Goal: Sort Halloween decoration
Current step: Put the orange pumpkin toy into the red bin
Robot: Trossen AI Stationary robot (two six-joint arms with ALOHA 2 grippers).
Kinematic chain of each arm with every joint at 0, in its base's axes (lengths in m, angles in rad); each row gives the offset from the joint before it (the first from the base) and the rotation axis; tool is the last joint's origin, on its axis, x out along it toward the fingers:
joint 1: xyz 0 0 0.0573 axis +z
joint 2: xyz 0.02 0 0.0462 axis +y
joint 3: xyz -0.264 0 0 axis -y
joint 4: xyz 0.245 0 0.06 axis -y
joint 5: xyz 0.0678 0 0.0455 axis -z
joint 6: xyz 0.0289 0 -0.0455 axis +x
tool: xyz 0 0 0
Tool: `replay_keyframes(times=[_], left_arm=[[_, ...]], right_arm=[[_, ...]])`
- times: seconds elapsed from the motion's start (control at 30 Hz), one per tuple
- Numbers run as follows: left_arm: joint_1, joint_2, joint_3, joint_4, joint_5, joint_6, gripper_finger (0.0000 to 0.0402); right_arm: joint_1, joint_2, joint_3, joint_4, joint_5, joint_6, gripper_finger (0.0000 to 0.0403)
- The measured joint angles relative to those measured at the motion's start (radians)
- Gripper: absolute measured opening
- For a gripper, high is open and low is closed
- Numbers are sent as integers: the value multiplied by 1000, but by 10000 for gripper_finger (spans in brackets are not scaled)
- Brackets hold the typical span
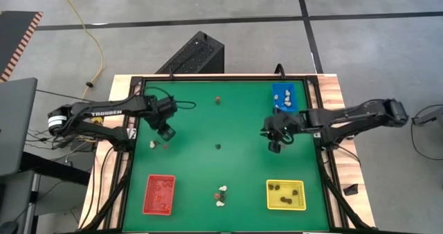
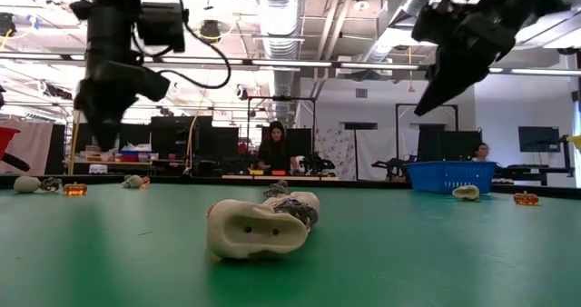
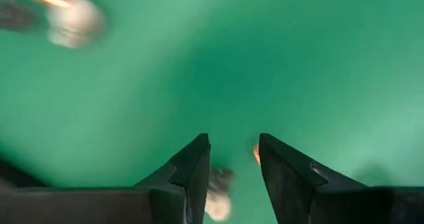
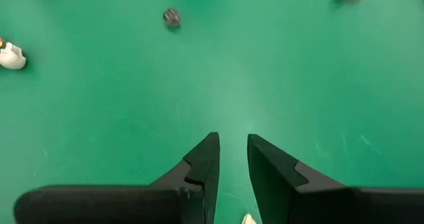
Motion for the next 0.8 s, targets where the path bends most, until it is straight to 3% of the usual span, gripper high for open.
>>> replay_keyframes(times=[0.13,0.27,0.43,0.6,0.8], left_arm=[[-22,1,-32,-4,110,84,121],[-95,1,-47,7,116,172,121],[-217,1,-47,55,50,268,129],[-305,1,-47,77,-58,251,150],[-347,21,-71,96,-78,230,180]], right_arm=[[-48,41,0,8,-34,-2,111],[-53,98,0,6,-35,-2,111],[-53,161,0,9,-75,-2,111],[-52,191,-1,12,-87,-4,111],[-52,191,-1,23,-87,-13,111]])
